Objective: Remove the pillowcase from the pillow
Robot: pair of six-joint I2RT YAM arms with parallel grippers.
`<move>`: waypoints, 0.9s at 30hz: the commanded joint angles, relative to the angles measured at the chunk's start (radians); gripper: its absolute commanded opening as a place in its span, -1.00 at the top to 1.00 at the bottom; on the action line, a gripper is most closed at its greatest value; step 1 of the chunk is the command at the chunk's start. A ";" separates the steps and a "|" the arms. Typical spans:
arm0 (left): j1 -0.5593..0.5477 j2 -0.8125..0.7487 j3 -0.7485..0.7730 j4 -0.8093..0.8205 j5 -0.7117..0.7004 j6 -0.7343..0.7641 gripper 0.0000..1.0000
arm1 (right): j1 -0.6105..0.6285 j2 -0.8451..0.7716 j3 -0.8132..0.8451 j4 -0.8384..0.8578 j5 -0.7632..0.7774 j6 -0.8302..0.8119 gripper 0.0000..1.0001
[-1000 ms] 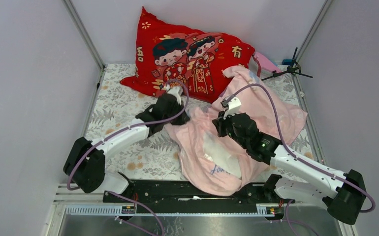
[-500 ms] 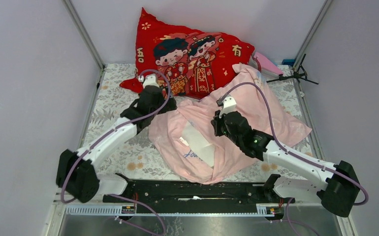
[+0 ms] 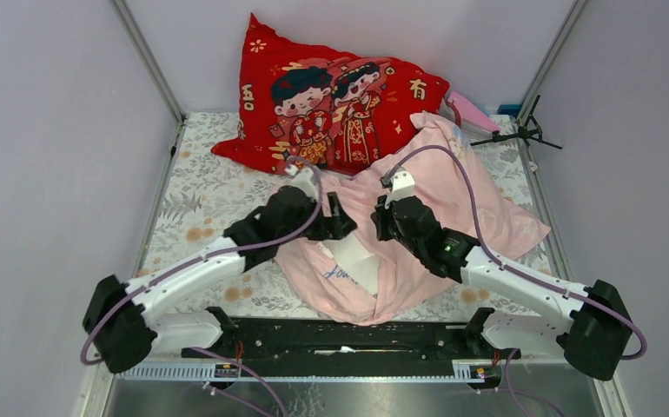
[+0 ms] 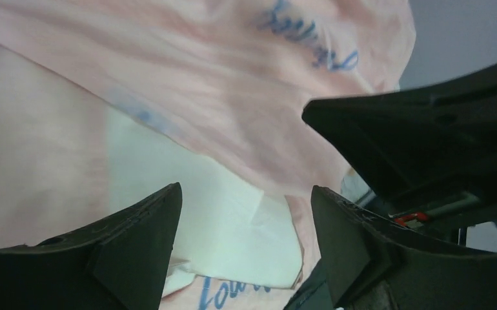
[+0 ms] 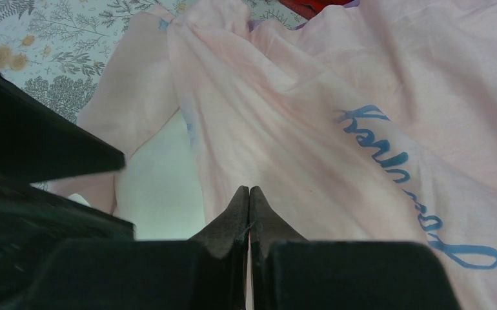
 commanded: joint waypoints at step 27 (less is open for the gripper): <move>0.143 0.066 -0.184 0.008 0.022 -0.024 -0.38 | 0.006 0.275 0.153 -0.215 0.108 0.001 -0.19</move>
